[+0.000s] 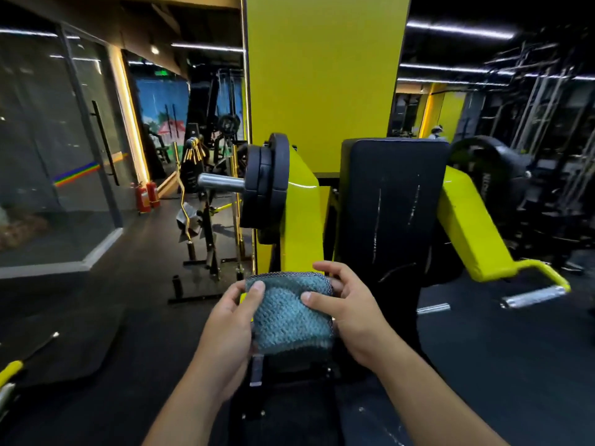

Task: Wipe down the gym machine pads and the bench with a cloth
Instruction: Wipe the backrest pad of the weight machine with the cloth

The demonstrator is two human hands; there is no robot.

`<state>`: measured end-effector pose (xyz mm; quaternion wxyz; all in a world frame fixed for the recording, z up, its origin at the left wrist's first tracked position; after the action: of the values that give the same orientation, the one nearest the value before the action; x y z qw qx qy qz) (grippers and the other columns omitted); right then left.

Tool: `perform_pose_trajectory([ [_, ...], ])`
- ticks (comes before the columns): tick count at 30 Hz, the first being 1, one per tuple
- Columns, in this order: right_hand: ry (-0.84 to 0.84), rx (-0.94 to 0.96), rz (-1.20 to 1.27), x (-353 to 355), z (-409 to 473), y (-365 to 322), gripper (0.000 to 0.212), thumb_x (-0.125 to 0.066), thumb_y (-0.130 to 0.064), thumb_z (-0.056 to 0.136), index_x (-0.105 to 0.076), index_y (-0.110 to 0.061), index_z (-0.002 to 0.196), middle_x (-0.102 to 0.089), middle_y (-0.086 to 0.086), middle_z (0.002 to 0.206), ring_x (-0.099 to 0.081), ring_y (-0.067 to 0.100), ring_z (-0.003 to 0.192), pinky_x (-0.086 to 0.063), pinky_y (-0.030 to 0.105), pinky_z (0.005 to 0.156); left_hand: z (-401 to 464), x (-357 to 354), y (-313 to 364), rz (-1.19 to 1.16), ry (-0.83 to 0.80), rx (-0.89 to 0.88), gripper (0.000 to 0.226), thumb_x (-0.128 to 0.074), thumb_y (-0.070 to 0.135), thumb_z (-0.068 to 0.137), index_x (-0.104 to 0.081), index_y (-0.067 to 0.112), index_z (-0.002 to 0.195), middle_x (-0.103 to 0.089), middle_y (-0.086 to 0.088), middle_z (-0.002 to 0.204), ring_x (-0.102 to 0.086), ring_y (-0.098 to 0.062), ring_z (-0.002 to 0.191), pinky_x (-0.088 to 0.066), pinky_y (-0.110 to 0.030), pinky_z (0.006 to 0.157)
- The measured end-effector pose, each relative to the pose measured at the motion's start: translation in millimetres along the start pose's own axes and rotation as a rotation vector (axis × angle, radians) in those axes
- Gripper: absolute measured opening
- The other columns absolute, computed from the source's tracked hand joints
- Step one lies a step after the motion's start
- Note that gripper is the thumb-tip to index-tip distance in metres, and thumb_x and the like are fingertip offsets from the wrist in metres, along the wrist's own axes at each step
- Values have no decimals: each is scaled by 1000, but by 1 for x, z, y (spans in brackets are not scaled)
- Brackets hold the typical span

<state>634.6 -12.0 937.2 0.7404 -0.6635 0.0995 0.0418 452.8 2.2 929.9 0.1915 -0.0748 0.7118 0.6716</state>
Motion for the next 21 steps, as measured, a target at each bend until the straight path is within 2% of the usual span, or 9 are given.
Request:
perform_pose_trajectory([
  [5, 89, 10, -9, 75, -34, -19, 54, -77, 8, 82, -60, -16, 127, -74, 14, 116, -75, 35, 100, -61, 51, 81, -20, -67, -30, 18, -54, 33, 29, -60, 31, 103, -59, 16, 128, -77, -12, 113, -75, -37, 102, -55, -67, 92],
  [9, 107, 30, -33, 124, -48, -40, 51, -77, 4, 86, -59, -20, 127, -74, 9, 117, -75, 33, 102, -62, 53, 75, -22, -117, -32, 101, -60, -30, 22, -57, 26, 105, -58, 13, 123, -79, -8, 100, -77, -31, 91, -64, -51, 77],
  [13, 95, 53, -27, 174, -45, -54, 50, -76, 4, 87, -59, -22, 127, -75, 6, 116, -75, 32, 101, -61, 46, 68, -14, -167, -49, 74, -64, -24, 22, -58, 25, 104, -56, 9, 120, -78, -14, 103, -76, -37, 96, -59, -61, 87],
  [16, 83, 75, -30, 216, -32, -65, 51, -76, 6, 86, -60, -21, 126, -75, 10, 114, -75, 33, 100, -62, 47, 73, 1, -207, -69, 11, -55, 21, 26, -64, 26, 99, -58, 10, 119, -76, -18, 111, -75, -38, 98, -60, -59, 86],
  [21, 11, 88, -80, 294, 3, -81, 49, -76, 7, 87, -61, -20, 125, -76, 10, 112, -75, 33, 99, -62, 51, 82, 25, -285, -111, -25, -63, 70, 40, -73, 26, 91, -65, 10, 128, -75, -18, 118, -72, -40, 109, -49, -68, 102],
])
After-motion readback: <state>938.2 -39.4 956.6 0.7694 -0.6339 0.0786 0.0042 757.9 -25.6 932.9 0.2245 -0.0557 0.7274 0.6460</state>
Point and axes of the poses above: each hand's wrist, its own z-axis towards the middle knuckle, its own x-axis out of the back of the hand, y = z × x, the point moved 4 cm from there along z, towards the middle knuckle
